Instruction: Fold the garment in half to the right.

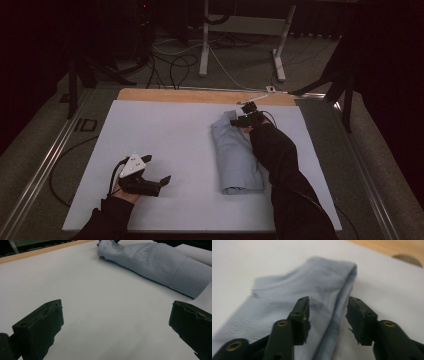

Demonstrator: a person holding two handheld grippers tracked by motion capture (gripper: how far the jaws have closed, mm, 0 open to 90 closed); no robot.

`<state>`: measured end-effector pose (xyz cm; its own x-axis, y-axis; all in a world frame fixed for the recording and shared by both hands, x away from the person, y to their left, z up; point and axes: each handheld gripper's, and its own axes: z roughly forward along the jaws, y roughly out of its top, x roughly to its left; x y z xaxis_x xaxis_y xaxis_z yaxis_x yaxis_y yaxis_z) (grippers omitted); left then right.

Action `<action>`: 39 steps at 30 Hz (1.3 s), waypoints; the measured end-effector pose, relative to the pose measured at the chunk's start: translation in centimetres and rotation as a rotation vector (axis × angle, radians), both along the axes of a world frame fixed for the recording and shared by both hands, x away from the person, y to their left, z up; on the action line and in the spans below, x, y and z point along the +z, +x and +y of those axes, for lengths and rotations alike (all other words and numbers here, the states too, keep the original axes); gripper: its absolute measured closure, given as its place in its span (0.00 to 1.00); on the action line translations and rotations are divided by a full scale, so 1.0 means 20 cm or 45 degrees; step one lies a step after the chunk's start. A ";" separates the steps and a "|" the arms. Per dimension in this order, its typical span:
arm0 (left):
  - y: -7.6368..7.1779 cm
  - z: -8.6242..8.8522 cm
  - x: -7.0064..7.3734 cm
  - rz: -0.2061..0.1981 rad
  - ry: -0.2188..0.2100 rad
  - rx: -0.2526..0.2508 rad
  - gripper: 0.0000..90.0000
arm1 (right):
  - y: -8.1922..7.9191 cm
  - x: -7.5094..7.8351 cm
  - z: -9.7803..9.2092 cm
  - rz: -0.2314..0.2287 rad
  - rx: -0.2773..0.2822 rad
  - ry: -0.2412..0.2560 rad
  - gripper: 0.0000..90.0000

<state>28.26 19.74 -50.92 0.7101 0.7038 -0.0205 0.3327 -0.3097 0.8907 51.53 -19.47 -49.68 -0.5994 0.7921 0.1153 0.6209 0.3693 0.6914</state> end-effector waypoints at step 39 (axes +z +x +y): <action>0.00 0.02 0.01 -0.006 -0.023 -0.007 0.00 | -0.84 0.15 0.15 -0.064 0.503 0.031 1.00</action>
